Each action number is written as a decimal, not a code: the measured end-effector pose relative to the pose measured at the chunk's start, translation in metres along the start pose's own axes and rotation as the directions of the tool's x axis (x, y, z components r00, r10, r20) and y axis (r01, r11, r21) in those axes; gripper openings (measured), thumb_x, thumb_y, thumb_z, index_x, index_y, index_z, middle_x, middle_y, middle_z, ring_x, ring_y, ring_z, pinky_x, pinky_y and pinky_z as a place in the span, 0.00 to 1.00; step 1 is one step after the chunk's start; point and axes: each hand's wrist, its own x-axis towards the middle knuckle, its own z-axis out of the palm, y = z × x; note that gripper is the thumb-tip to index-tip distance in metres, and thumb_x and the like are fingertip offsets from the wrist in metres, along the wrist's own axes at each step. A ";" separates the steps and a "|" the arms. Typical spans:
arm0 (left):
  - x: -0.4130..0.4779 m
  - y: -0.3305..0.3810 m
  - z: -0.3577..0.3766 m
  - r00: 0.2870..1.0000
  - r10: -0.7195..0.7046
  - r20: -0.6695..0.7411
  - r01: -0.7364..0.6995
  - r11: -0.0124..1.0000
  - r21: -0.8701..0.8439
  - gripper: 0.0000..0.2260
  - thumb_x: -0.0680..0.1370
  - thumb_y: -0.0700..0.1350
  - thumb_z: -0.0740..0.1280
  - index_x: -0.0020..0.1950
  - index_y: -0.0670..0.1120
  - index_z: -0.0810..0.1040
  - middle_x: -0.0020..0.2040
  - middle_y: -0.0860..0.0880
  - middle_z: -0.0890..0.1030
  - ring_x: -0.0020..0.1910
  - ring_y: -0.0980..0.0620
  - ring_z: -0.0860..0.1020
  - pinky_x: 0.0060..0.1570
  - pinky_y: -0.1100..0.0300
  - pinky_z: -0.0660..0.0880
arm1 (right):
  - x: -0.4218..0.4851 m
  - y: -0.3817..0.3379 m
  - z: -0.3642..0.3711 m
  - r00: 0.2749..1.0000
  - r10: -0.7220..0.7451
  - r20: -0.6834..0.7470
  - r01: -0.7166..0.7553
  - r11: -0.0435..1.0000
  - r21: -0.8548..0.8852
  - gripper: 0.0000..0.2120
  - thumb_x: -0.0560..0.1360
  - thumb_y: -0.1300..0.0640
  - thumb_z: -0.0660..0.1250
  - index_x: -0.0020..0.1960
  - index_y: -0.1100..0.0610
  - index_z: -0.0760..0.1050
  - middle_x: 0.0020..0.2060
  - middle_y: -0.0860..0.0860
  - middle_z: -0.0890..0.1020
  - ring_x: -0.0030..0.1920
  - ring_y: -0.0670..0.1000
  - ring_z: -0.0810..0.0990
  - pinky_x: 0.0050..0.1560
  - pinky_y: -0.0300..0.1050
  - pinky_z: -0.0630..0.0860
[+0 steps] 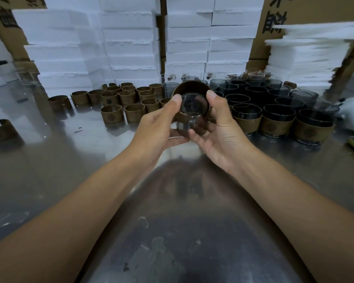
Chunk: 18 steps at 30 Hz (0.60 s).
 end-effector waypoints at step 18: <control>0.010 -0.004 -0.013 0.997 -0.061 0.054 0.068 0.989 -0.133 0.11 0.75 0.53 0.66 0.48 0.49 0.85 0.51 0.47 0.85 0.51 0.51 0.83 0.51 0.59 0.79 | 0.005 0.005 -0.002 0.997 0.069 -0.025 -0.072 0.986 -0.149 0.27 0.65 0.31 0.63 0.52 0.51 0.80 0.46 0.46 0.86 0.49 0.44 0.83 0.51 0.42 0.76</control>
